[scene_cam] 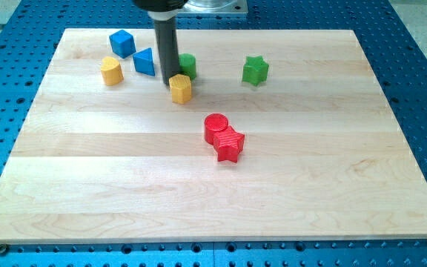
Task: Slide the yellow heart in between the blue blocks
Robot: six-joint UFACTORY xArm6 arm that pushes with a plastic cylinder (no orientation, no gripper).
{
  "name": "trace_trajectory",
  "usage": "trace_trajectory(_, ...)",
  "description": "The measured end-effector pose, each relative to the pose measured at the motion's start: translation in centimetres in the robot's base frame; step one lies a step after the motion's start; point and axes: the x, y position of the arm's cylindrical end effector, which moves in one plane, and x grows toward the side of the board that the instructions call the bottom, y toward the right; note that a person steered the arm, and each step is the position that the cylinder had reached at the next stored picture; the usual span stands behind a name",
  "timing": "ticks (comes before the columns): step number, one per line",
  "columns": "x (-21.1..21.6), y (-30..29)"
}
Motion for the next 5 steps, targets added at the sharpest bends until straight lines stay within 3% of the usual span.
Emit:
trace_trajectory(2, 3.0, -11.0)
trace_trajectory(3, 1.0, -14.5)
trace_trajectory(4, -1.8, -14.1)
trace_trajectory(5, -1.7, -14.0)
